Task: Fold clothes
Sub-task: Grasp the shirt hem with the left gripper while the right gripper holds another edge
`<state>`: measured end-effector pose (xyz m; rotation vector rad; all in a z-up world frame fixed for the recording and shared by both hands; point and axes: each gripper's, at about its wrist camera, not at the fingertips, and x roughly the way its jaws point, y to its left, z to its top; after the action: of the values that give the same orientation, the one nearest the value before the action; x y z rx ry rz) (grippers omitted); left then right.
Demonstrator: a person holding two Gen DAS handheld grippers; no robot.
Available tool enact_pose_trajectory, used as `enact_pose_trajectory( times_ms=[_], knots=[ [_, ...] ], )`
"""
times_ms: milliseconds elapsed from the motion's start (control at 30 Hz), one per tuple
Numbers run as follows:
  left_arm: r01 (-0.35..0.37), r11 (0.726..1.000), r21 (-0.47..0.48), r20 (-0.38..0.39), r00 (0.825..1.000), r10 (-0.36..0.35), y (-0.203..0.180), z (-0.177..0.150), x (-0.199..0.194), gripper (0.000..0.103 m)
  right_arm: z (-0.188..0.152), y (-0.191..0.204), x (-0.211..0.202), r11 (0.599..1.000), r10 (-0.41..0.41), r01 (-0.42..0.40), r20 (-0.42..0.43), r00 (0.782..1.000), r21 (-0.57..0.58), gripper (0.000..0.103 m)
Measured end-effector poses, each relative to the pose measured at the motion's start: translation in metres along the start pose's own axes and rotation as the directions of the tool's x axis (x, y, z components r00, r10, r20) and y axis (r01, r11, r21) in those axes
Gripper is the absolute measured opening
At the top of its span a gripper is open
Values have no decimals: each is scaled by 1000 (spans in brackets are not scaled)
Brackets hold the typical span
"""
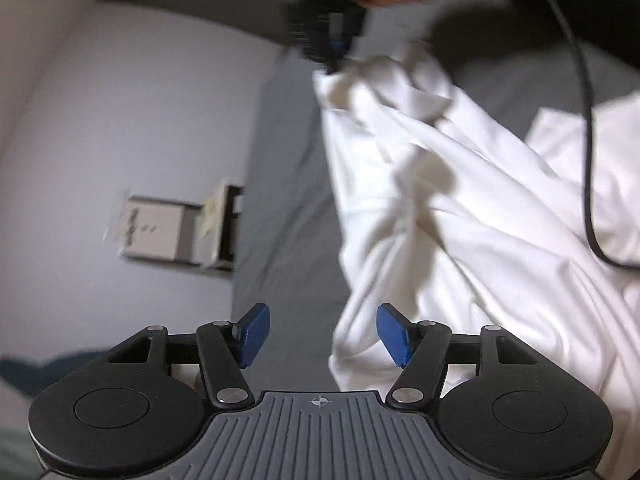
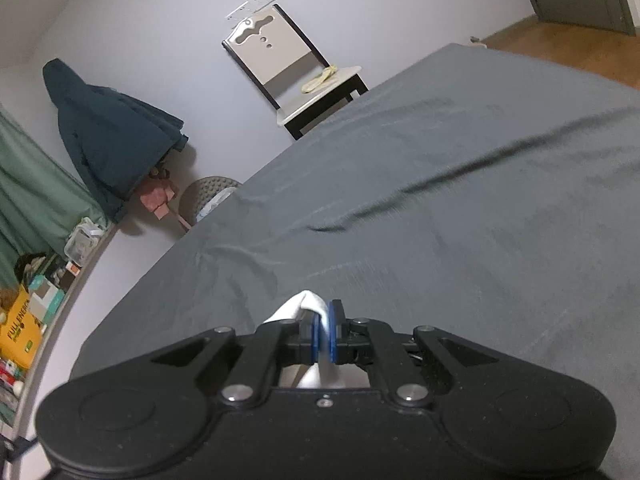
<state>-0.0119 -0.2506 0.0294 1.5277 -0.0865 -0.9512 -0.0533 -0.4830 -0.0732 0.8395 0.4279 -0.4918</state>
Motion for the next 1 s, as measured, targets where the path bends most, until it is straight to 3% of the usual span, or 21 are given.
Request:
enact_pose_trajectory(
  times_ms=[100, 133, 167, 300, 467, 567, 667, 767, 867, 900, 933, 1000],
  knots=[
    [45, 995, 85, -9, 999, -45, -8, 3, 6, 61, -1, -2, -1, 1000, 8, -8, -3, 1000, 17, 6],
    [58, 993, 102, -15, 998, -57, -9, 5, 8, 47, -1, -3, -1, 1000, 11, -11, -3, 1000, 19, 6],
    [58, 991, 117, -22, 998, -56, -13, 7, 8, 43, -1, -3, -2, 1000, 14, -14, -3, 1000, 21, 6],
    [40, 984, 171, -22, 999, -37, -19, 17, 15, 42, -2, -5, -2, 999, 15, -14, -9, 1000, 35, 6],
    [32, 986, 166, -24, 999, -28, -20, 25, 14, 14, -2, -8, 0, 999, 11, -10, -20, 1000, 44, 6],
    [24, 991, 128, -31, 999, -20, -20, 24, 9, 10, -2, -9, 1, 999, 12, -11, -24, 1000, 50, 6],
    [-37, 999, 38, -43, 998, 39, -19, 23, -2, 10, -3, -9, 1, 999, 9, -8, -23, 1000, 41, 6],
    [-132, 986, -103, -77, 989, 124, -16, 22, -17, 10, -4, -10, 2, 999, 8, -7, -24, 1000, 38, 6],
    [-238, 941, -239, -137, 968, 209, -14, 19, -33, 10, -6, -5, -5, 999, 50, -50, 11, 999, -1, 6],
    [-289, 920, -265, -177, 952, 248, -14, 18, -37, 9, -6, -2, -8, 998, 68, -68, 26, 997, -17, 6],
    [-359, 884, -300, -233, 926, 297, -11, 16, -44, 4, -6, 0, -11, 996, 87, -86, 40, 995, -35, 6],
    [-496, 792, -356, -347, 857, 380, -5, 11, -56, 4, -9, 14, -26, 984, 150, -140, 92, 984, -111, 6]
  ],
)
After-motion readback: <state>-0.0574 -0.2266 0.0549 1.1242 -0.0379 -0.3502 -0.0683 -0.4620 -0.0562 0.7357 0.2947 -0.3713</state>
